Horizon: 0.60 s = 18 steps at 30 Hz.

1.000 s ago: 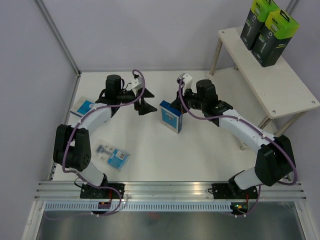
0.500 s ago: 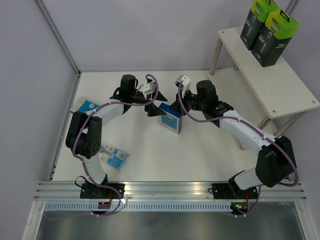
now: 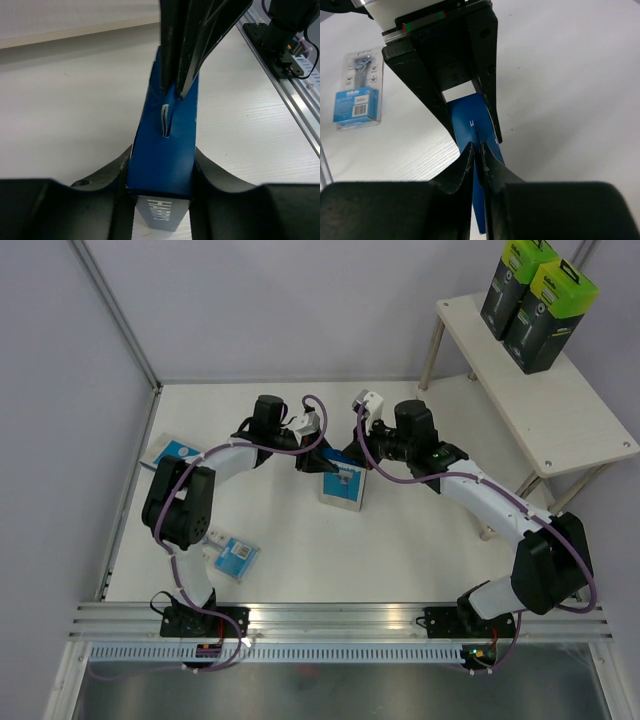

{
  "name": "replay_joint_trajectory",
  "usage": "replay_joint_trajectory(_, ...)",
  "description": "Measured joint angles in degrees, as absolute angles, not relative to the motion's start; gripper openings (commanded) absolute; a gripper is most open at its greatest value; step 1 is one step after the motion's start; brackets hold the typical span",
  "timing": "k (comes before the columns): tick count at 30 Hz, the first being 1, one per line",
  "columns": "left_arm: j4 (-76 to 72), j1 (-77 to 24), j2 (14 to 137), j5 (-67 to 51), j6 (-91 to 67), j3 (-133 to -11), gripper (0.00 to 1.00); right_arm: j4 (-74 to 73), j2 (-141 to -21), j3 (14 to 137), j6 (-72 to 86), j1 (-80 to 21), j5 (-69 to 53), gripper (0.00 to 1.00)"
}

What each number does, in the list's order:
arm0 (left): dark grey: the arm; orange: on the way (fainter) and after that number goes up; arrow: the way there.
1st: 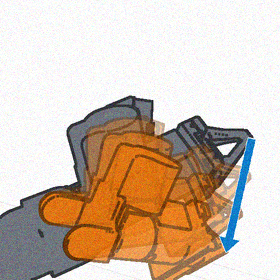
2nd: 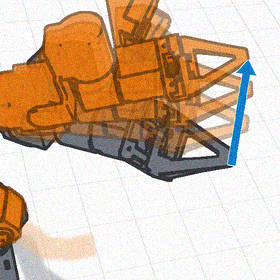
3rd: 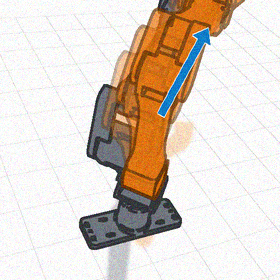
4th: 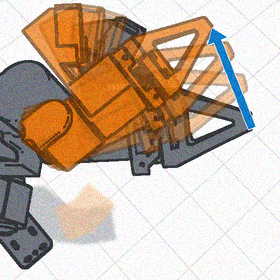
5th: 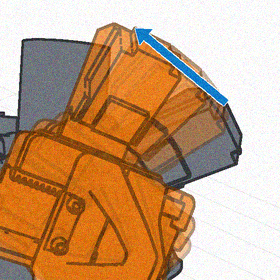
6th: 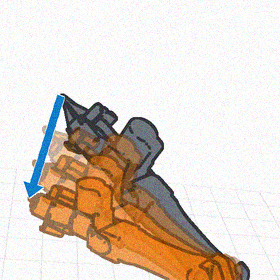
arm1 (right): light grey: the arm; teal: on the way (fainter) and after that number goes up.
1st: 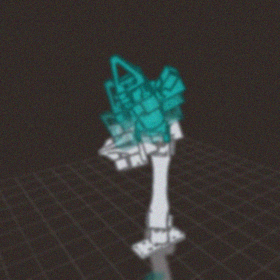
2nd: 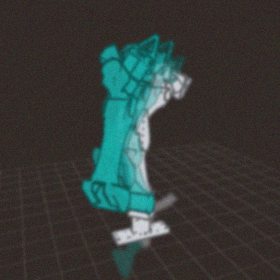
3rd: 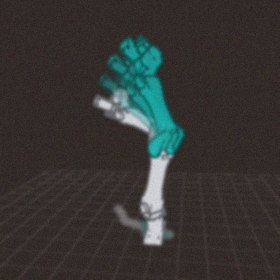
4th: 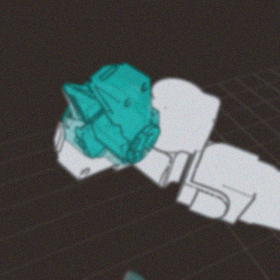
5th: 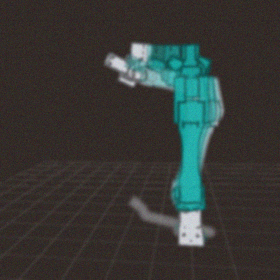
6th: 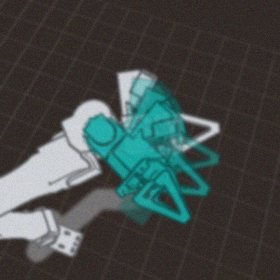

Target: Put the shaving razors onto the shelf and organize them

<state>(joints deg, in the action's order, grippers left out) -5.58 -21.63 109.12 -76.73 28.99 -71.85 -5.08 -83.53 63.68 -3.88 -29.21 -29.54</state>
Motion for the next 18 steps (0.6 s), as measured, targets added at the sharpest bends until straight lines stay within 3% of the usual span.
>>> replay_joint_trajectory(2, -4.78, -21.76, 109.12, -76.99, 29.52, -71.85, 0.26, -5.41, -83.5, 63.68, -3.68, -28.82, -28.73, 0.24)
replay_joint_trajectory(4, -4.56, -21.85, 109.12, -76.95, 29.56, -71.96, 0.25, -6.2, -83.5, 63.68, -3.22, -28.88, -27.83, 0.48)
replay_joint_trajectory(6, -4.43, -21.89, 109.12, -76.93, 29.56, -72.01, 0.25, -7.18, -83.5, 63.68, -2.33, -29.06, -26.2, 0.66)
replay_joint_trajectory(9, -4.38, -21.89, 109.12, -76.86, 29.54, -71.99, 0.25, -8.93, -83.15, 63.79, -0.4, -29.19, -22.15, 0.84)
replay_joint_trajectory(11, -4.36, -21.89, 109.03, -76.71, 29.52, -71.99, 0.25, -10.0, -82.35, 63.79, 1.5, -29.08, -18.94, 0.91)
replay_joint_trajectory(14, -6.42, -21.87, 108.53, -75.81, 27.27, -71.13, 0.28, -11.18, -79.81, 63.79, 4.78, -28.49, -14.11, 0.93)
replay_joint_trajectory(18, -27.16, -21.87, 106.96, -67.13, 9.67, -63.61, 0.29, -12.53, -74.54, 63.79, 10.15, -27.07, -3.99, 0.95)
